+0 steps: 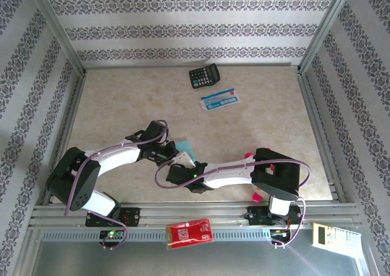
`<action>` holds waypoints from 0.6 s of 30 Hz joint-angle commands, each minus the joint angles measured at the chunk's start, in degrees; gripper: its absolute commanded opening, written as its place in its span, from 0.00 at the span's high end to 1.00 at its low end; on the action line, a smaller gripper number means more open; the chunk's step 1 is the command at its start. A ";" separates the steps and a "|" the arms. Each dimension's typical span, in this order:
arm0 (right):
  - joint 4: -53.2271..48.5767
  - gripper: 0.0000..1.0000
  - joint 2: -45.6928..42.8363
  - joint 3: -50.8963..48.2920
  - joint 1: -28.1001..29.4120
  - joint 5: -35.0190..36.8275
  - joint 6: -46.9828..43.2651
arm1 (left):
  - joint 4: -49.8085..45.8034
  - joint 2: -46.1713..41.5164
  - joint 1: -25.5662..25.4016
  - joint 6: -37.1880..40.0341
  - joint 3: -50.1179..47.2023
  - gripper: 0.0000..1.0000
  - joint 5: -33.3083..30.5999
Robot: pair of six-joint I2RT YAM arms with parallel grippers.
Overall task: Fold a paper plane with a square sheet of paper (pick it up from the middle)
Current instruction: Fourth fold the wing at the center of the table.
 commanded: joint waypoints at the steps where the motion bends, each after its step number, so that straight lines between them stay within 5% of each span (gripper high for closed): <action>1: -1.68 0.78 1.19 1.08 0.49 0.61 0.87 | -0.53 -0.06 0.40 0.67 -0.77 1.00 1.18; 18: -1.24 0.80 1.08 2.14 0.46 0.00 1.02 | 0.32 0.13 0.42 0.40 -1.43 1.00 1.52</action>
